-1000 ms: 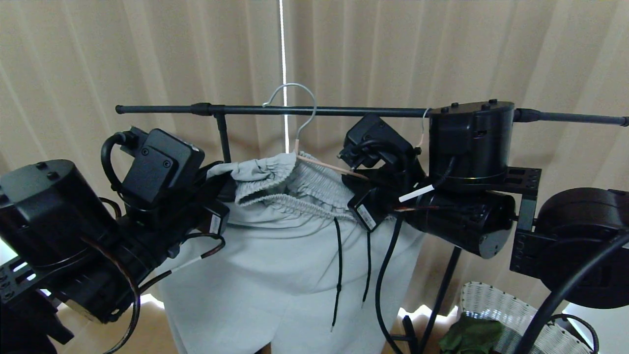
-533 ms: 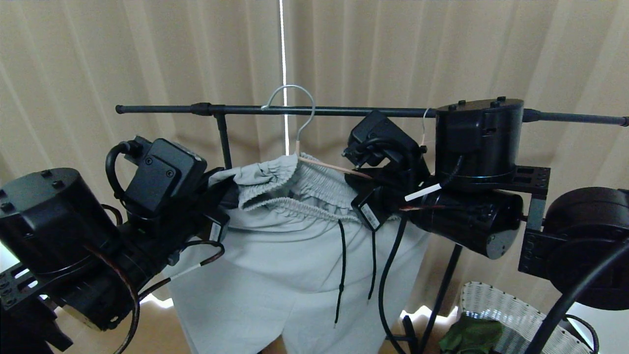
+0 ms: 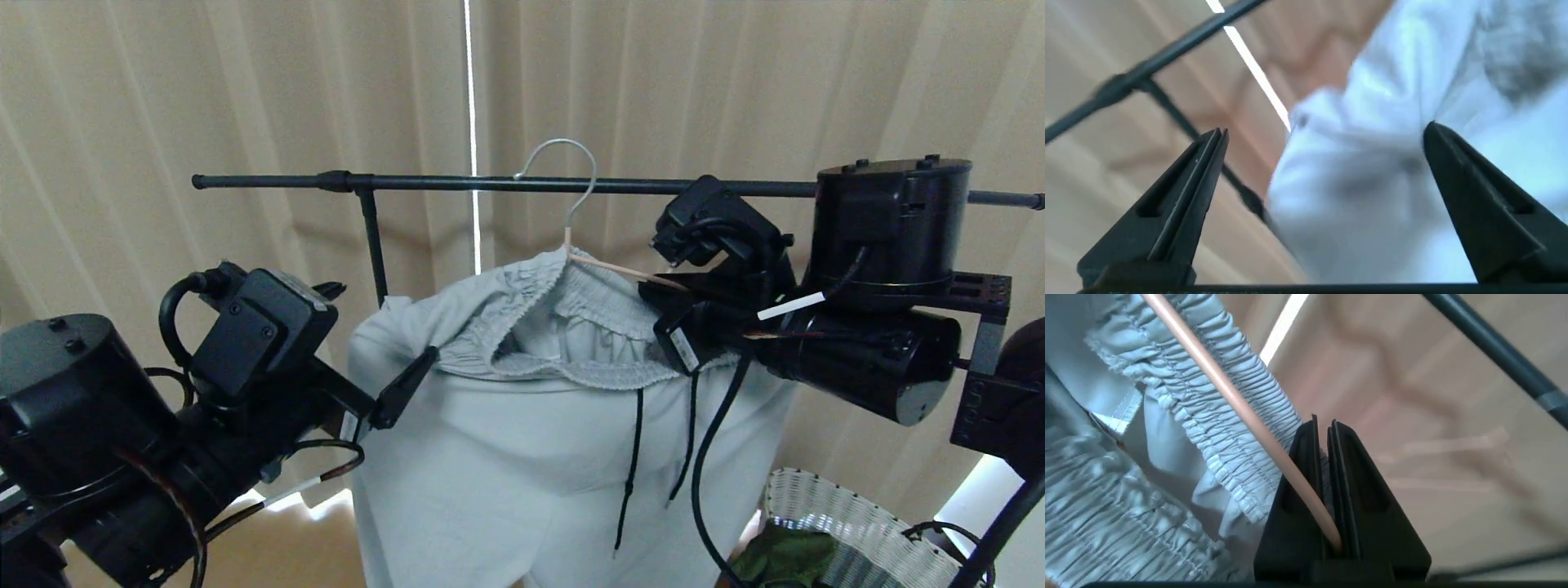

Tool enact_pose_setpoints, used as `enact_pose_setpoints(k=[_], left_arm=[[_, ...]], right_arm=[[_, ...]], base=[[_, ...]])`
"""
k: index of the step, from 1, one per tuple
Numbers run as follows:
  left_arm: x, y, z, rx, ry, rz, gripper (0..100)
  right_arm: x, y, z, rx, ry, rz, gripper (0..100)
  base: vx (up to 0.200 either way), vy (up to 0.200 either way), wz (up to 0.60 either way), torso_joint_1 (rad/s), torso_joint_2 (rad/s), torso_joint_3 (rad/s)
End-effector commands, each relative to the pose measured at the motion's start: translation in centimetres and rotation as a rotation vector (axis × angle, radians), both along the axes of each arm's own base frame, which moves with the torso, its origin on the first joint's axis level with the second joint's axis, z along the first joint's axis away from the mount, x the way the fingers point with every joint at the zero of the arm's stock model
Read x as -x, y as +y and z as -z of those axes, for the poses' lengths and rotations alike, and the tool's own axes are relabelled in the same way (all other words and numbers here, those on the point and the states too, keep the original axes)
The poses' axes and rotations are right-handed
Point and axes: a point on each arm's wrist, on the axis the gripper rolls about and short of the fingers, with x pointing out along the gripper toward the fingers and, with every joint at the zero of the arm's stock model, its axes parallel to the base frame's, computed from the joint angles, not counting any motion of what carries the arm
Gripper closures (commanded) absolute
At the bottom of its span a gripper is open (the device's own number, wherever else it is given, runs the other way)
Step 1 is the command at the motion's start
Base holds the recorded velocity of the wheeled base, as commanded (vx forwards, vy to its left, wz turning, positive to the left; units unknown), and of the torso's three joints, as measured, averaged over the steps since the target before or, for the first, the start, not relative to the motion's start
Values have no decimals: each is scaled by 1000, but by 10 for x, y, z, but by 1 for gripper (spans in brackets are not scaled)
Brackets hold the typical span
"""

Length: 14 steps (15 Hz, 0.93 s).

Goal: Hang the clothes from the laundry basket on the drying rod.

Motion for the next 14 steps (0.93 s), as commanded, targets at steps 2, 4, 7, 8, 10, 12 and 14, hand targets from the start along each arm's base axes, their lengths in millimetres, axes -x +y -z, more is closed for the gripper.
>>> enact_pose_setpoints(k=[2,4,7,8,10,12,14], left_arm=[[19,10,8,10,35,53,0],[26,16,23,6,102,50,0],[27,18,46,6,217,38,0],[26,17,48,6,227,37,0],[19,13,55,4,265,31,0],[12,14,53,8,259,10,0],[0,14,51,18,250,-13,0]], right_arm=[[9,-29,-3,-7,-10,58,100],[21,-38,-5,-19,-16,51,100],[30,-44,-13,-37,-40,50,100],[30,-44,-14,-38,-41,50,100],[36,-48,-20,-59,-57,23,100],[41,-50,-25,-78,-67,-24,100],[45,-51,-29,-91,-80,-42,100]], base=[[0,0,0,0,0,0],[0,0,0,0,0,0],[0,0,0,0,0,0],[0,0,0,0,0,0],[0,0,0,0,0,0],[0,0,0,0,0,0],[0,0,0,0,0,0]])
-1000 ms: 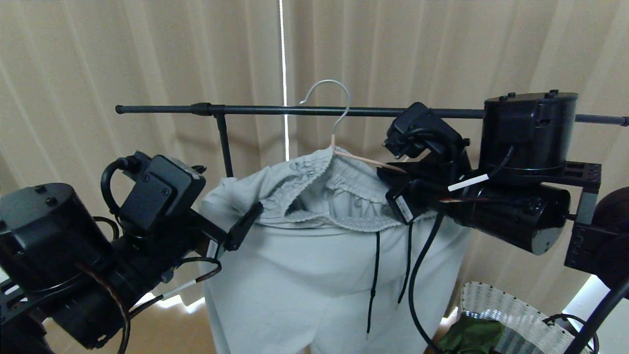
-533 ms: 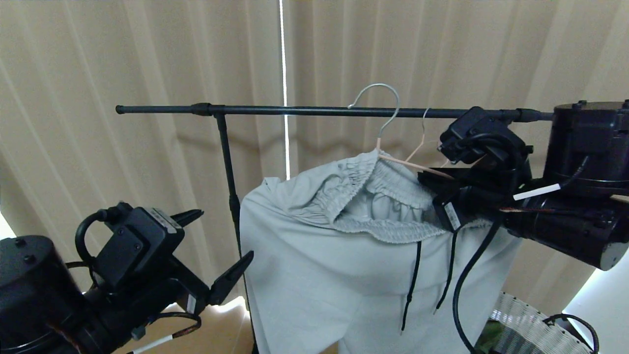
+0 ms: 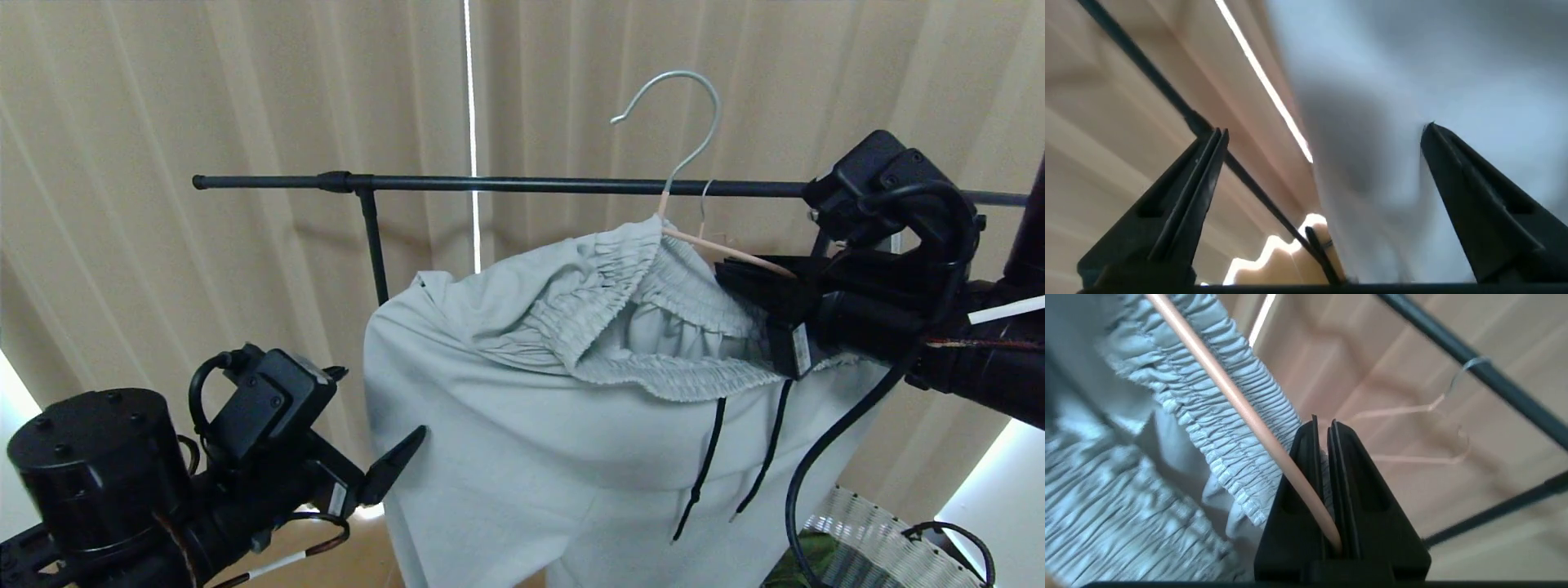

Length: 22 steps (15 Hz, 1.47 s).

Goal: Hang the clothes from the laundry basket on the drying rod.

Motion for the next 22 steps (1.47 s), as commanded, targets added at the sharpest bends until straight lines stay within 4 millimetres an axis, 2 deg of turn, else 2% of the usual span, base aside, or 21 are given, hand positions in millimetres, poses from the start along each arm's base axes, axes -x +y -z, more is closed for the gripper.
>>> enact_pose_setpoints(k=[1,2,6,9,12,14,20,22], left_arm=[[-13,-3,3,-4,9,-16,0],[-15,-3,2,-3,5,-19,100],[-15,-2,3,-5,9,-30,100],[-22,18,10,-28,34,-123,100],[-25,45,15,-47,58,-245,100],[-26,56,19,-85,67,-301,100],[-27,64,22,-143,69,-372,100],[-25,60,21,-132,56,-348,100]], right_arm=[[6,-3,-5,-13,-17,-21,100],[7,-4,-4,-13,-15,-26,100],[8,-4,-5,-15,-19,-22,100],[6,-11,-6,-15,-22,10,100],[-2,-25,-6,-12,-22,81,100],[-3,-26,-6,-11,-20,88,100],[-5,-25,-4,-4,-9,88,100],[-7,-24,-2,0,-3,88,100]], base=[[0,0,0,0,0,0],[0,0,0,0,0,0],[0,0,0,0,0,0],[0,0,0,0,0,0],[0,0,0,0,0,0],[0,0,0,0,0,0],[0,0,0,0,0,0],[0,0,0,0,0,0]])
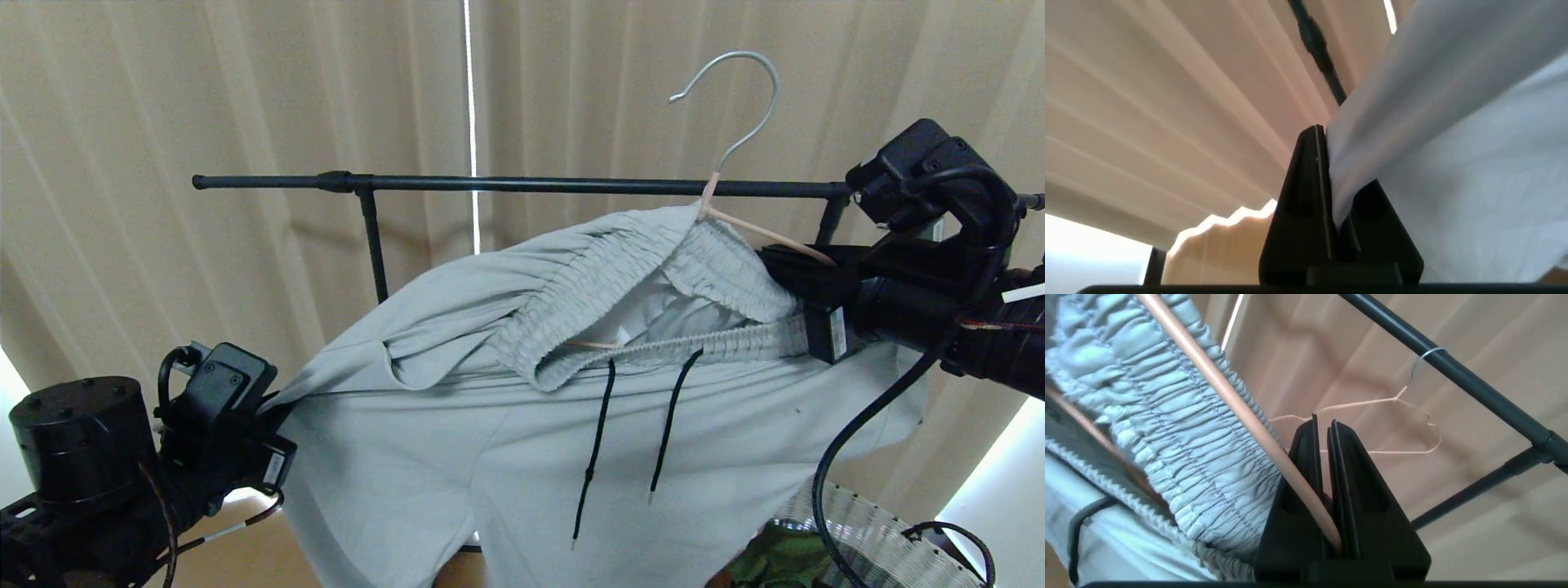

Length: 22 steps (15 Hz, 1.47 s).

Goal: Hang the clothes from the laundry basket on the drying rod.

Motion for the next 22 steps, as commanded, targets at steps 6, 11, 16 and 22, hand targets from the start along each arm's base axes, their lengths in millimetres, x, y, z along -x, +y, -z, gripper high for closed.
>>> enact_pose_setpoints(k=[6,11,16,22], left_arm=[[28,-26,-18,98,-89,196,0],[54,-24,-42,180,-208,233,0],[94,-2,-31,300,-196,182,0],[89,3,-28,285,-182,130,0]], right_arm=[[-9,5,10,39,58,15,100],[-2,-1,11,164,207,137,100],[0,-6,20,221,267,211,100],[2,-23,28,150,306,301,100]], base=[[0,0,0,0,0,0],[0,0,0,0,0,0],[0,0,0,0,0,0],[0,33,0,0,0,0]])
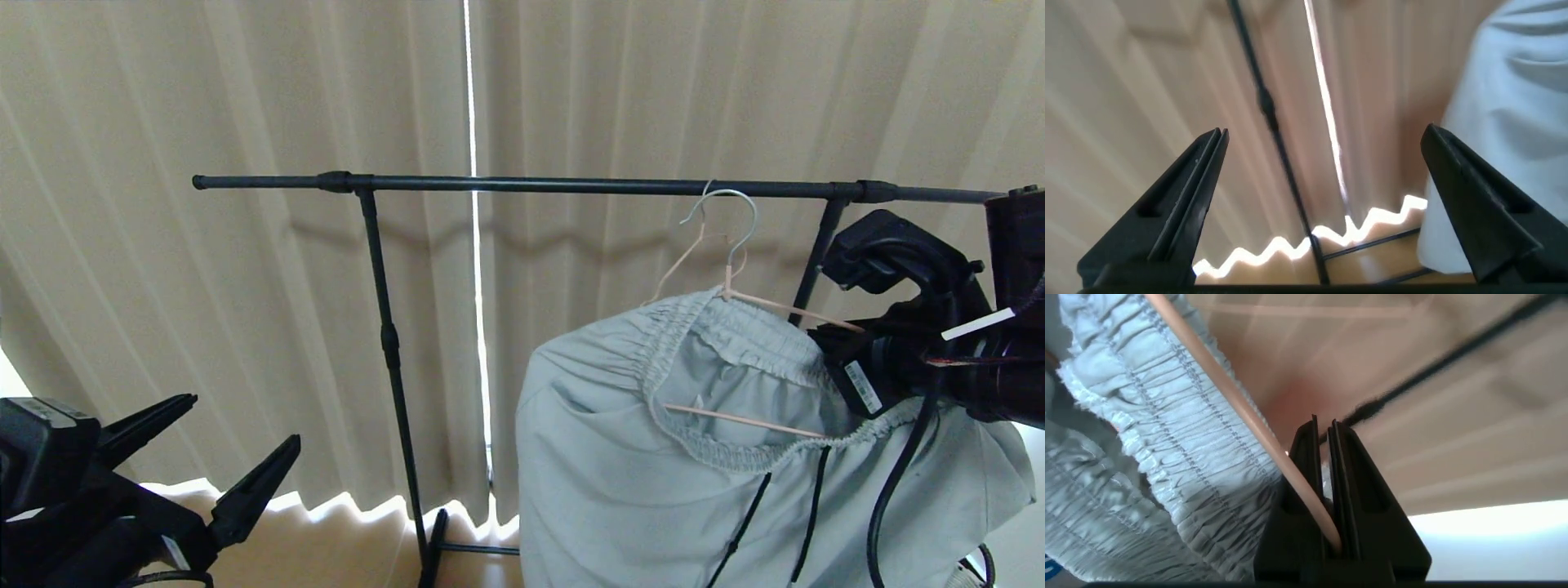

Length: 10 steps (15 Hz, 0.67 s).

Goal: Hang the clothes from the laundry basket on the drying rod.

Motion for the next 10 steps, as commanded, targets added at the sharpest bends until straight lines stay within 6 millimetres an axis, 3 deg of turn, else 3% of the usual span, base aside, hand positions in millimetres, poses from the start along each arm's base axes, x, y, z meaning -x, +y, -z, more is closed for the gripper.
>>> enact_pose_setpoints(k=[1,8,10], left_arm=[[-2,6,0,-2,2,-45,0],[-14,3,-1,-2,18,-56,0],[-19,2,-1,-8,24,-54,0]], right_arm=[[5,-4,-1,-7,-7,8,100],[1,-5,-1,-7,-7,22,100],[1,-5,-1,-8,-9,22,100]], base=[[0,200,0,12,2,12],[0,200,0,4,3,2],[0,0,0,0,0,0]])
